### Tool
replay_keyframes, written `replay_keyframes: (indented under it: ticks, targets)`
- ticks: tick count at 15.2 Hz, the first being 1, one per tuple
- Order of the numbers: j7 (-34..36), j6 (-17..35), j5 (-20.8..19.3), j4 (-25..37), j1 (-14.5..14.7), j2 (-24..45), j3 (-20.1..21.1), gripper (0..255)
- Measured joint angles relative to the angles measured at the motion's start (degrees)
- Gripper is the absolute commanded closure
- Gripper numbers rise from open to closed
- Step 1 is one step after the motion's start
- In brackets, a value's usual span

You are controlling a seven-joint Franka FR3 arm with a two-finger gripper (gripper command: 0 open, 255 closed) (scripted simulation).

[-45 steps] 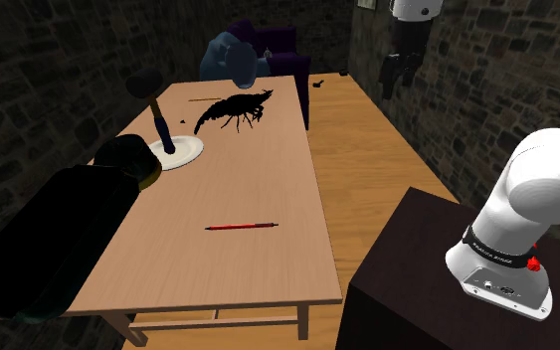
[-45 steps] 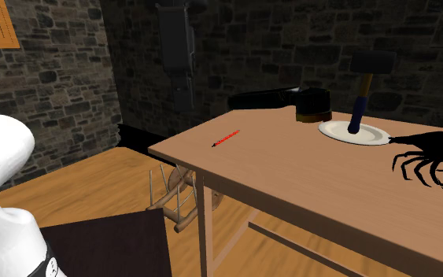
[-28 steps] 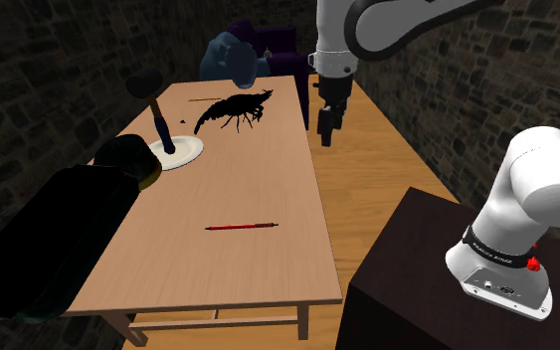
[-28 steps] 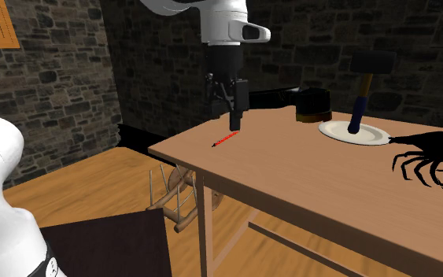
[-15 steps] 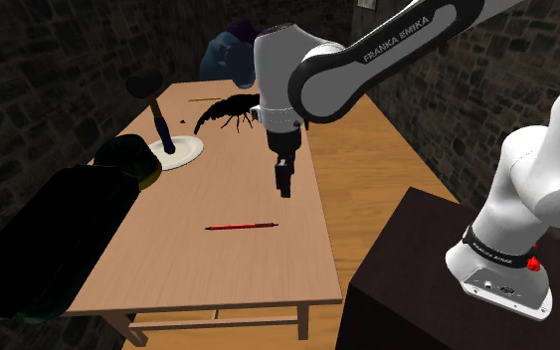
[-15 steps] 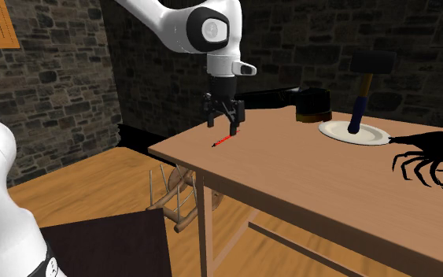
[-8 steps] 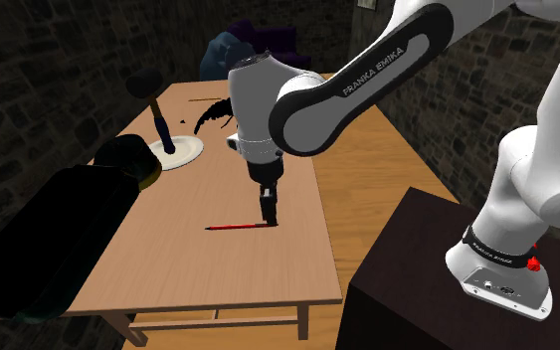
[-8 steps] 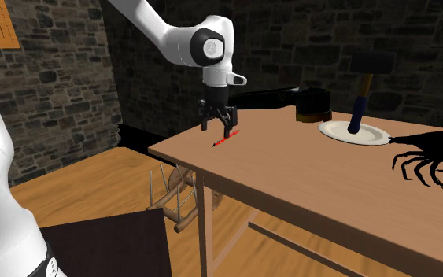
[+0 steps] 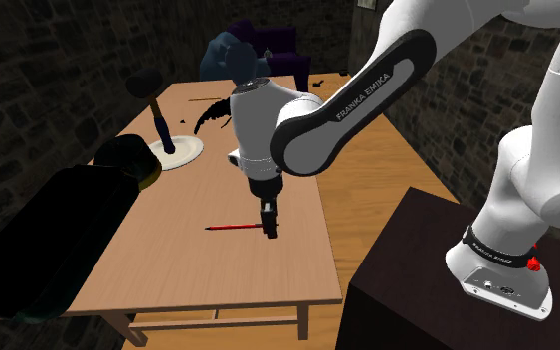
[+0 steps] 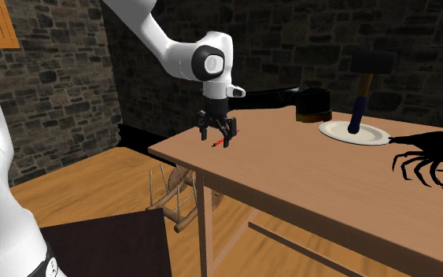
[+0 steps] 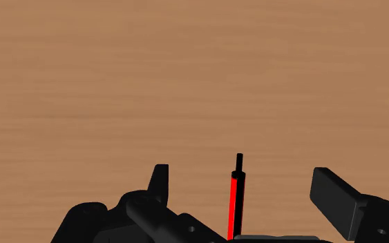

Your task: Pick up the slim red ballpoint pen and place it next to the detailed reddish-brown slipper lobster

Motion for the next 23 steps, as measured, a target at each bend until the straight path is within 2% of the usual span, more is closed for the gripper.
replay_keyframes:
  ticks: [5, 6, 16, 23]
  targets:
    - [0.04, 0.21, -0.02, -0.12, 0.02, 0.06, 0.01, 0]
    - [0.04, 0.21, -0.02, -0.12, 0.02, 0.06, 0.01, 255]
    - [0.10, 0.39, -0.07, -0.24, -0.10, -0.38, -0.16, 255]
    - [-0.46, -4.04, 0.78, 1.68, -0.13, -2.52, 0.08, 255]
